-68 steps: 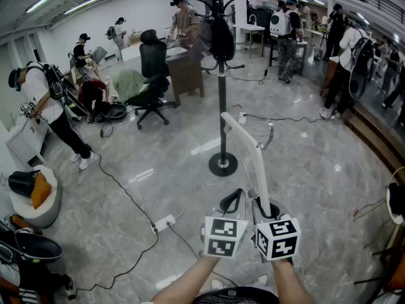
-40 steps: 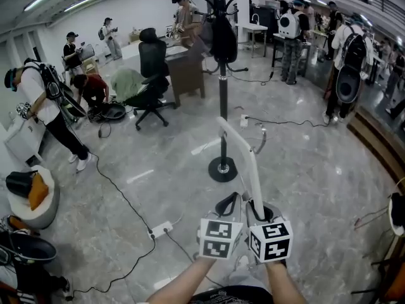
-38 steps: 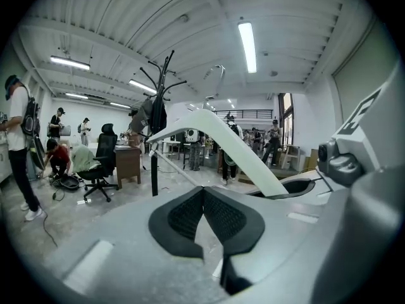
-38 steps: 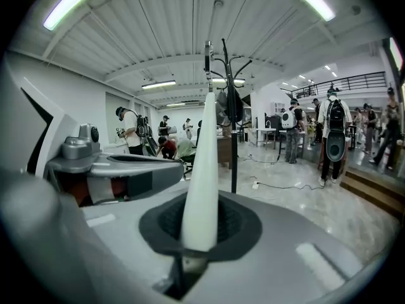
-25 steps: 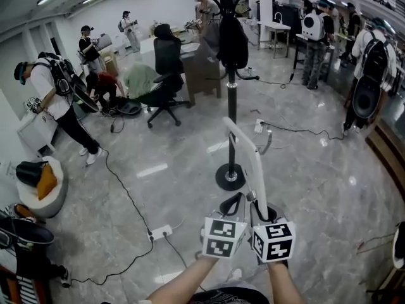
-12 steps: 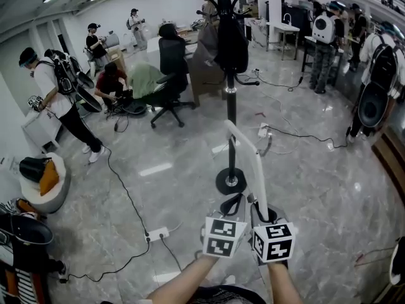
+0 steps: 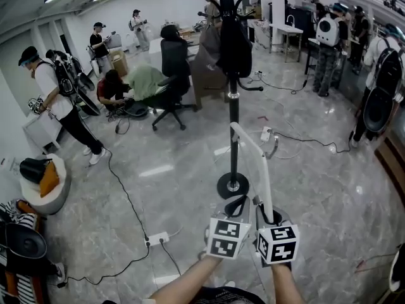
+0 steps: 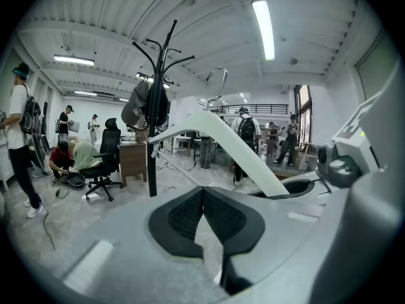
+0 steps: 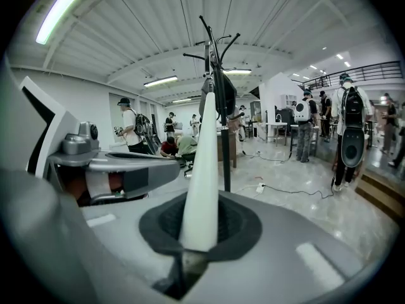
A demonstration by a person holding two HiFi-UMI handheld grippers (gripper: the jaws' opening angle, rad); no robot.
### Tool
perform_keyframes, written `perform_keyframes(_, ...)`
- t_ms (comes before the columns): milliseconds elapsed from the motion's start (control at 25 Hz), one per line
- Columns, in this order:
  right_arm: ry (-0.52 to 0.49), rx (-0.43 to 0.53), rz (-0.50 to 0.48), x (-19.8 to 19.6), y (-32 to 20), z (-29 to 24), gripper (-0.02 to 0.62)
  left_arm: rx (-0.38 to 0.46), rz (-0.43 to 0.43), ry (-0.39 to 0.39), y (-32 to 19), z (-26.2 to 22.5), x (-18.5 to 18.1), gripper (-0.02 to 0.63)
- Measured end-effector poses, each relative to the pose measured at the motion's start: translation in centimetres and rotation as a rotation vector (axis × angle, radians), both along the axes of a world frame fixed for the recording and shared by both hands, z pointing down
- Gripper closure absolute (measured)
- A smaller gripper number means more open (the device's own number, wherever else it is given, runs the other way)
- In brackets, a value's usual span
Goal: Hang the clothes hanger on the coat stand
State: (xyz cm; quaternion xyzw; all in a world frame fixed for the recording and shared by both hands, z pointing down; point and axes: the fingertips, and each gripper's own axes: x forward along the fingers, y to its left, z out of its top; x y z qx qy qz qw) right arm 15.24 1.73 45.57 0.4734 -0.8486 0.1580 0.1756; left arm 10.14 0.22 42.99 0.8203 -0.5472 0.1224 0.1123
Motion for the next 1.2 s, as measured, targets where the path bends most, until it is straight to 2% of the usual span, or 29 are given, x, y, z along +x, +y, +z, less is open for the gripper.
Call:
perform_keyframes(480, 0.041, -0.017, 0.060, -2.6, -7.5, 0.9, 0.558, -0.009, 0.047, 0.026, -8.0, 0.7, -3.3, 0.601)
perform_keyframes(920, 0.107, -0.021, 0.173, -4.9, -13.7, 0.2, 0.558, -0.019, 0.168, 0.072, -15.3, 0.0, -5.1, 0.601)
perform_keyframes(1200, 0.117, -0.038, 0.227, -5.9, -16.4, 0.8, 0.558, -0.027, 0.228, 0.075, -18.4, 0.4, -5.8, 0.601)
